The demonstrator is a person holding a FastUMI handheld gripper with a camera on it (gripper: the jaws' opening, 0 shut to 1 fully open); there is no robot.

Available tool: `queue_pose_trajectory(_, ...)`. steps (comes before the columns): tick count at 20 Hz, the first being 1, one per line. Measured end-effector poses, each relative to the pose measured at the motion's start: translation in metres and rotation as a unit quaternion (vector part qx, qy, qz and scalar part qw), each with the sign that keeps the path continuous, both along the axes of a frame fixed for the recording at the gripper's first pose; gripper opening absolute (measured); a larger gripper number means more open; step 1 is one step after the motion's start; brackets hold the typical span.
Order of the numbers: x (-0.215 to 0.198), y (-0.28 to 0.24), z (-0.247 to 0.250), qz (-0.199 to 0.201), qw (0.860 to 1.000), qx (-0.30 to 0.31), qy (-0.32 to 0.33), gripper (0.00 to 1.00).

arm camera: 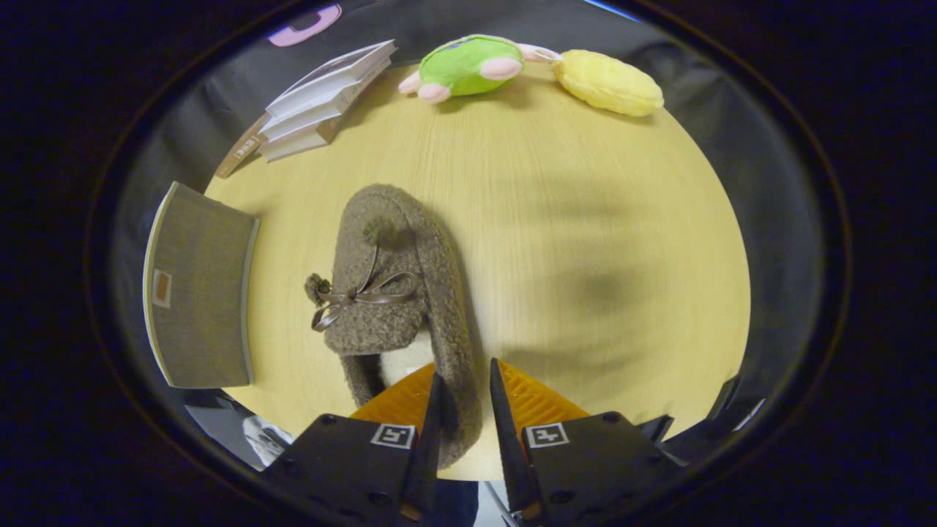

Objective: Open the storage box then place both shoes into the box .Put the left shoe in first, then the right shoe, with the right side of both shoes facing outward in a uniform manner.

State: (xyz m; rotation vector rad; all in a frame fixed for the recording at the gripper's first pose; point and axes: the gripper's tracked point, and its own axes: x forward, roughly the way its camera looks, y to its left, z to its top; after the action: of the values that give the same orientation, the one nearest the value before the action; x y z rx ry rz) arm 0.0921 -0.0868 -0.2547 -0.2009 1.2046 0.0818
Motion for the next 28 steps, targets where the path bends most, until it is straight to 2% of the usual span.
queue_pose_trajectory(1,0.000,0.005,0.000,0.002,1.000,0.014,0.001,0.41)
queue_pose_trajectory(3,0.002,0.006,-0.004,-0.003,1.000,0.019,0.005,0.23)
queue_pose_trajectory(4,0.001,0.004,-0.008,-0.008,1.000,0.017,0.007,0.27)
queue_pose_trajectory(6,0.000,0.004,-0.008,-0.017,1.000,0.011,0.005,0.18)
queue_pose_trajectory(7,0.001,0.003,-0.007,-0.021,1.000,0.007,0.004,0.18)
queue_pose_trajectory(8,0.001,0.004,-0.008,-0.025,1.000,0.010,0.004,0.14)
queue_pose_trajectory(10,-0.009,0.011,-0.008,-0.029,0.999,0.035,0.011,0.04)
queue_pose_trajectory(15,-0.012,0.048,-0.004,-0.085,0.983,0.159,0.022,0.04)
queue_pose_trajectory(18,-0.019,0.057,0.007,-0.082,0.981,0.173,0.016,0.04)
queue_pose_trajectory(22,-0.030,0.089,0.037,-0.086,0.970,0.229,0.009,0.04)
queue_pose_trajectory(28,-0.038,0.150,0.094,-0.048,0.963,0.265,-0.027,0.04)
